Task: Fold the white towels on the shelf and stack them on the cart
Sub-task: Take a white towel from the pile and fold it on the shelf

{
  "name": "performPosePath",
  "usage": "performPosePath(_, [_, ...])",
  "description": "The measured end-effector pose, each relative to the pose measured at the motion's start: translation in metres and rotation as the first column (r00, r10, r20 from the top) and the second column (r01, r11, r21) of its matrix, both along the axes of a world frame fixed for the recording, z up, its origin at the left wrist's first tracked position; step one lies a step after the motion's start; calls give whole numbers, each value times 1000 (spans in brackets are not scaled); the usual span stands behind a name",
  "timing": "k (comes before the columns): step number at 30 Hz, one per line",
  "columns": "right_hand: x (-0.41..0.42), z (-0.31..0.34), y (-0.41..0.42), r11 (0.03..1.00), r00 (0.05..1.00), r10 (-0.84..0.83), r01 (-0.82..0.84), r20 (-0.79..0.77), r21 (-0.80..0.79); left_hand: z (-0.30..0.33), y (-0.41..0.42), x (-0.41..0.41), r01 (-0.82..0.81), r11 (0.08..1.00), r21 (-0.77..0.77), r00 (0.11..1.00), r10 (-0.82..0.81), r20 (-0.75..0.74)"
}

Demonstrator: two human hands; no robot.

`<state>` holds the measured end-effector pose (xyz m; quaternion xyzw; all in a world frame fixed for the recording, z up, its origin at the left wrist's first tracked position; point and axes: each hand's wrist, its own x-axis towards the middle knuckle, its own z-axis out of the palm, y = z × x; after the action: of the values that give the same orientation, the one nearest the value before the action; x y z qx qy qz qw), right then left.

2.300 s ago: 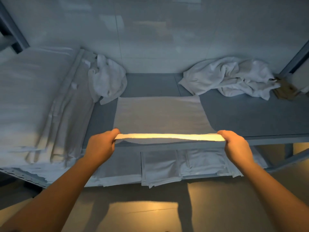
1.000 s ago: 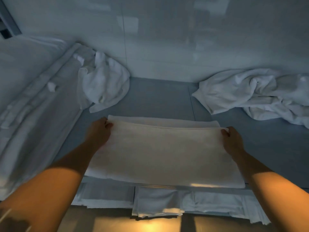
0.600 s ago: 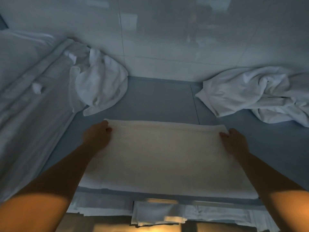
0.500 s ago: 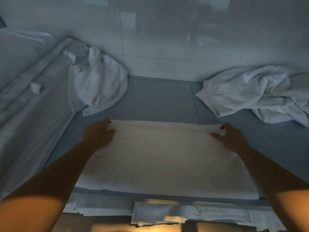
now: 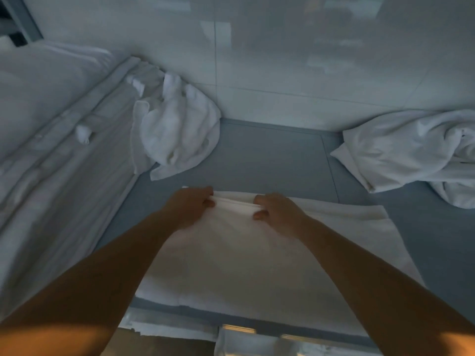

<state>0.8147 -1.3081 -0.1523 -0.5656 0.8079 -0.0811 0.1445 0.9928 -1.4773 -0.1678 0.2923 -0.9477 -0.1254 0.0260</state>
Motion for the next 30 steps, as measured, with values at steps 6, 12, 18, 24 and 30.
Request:
performPosePath(6, [-1,-7,-19,988,983,-151,147,-107,-41,0,-12,-10,-33,999,-9,999,33,8])
performPosePath(12, [-3,-7,-33,991,993,-97,91,-62,-95,4,-31,-3,17,999,-29,1000,-18,-23])
performPosePath(18, [-3,-11,-37,969,980,-199,198,2,-145,-8,-23,-21,-64,980,-189,995,76,62])
performPosePath(24, [-75,15,38,971,968,-239,238,75,12,-1,8,-45,8,957,-291,992,29,120])
performPosePath(30, [-110,15,101,969,979,-205,200,19,145,3,87,-123,264,962,66,964,-264,-13])
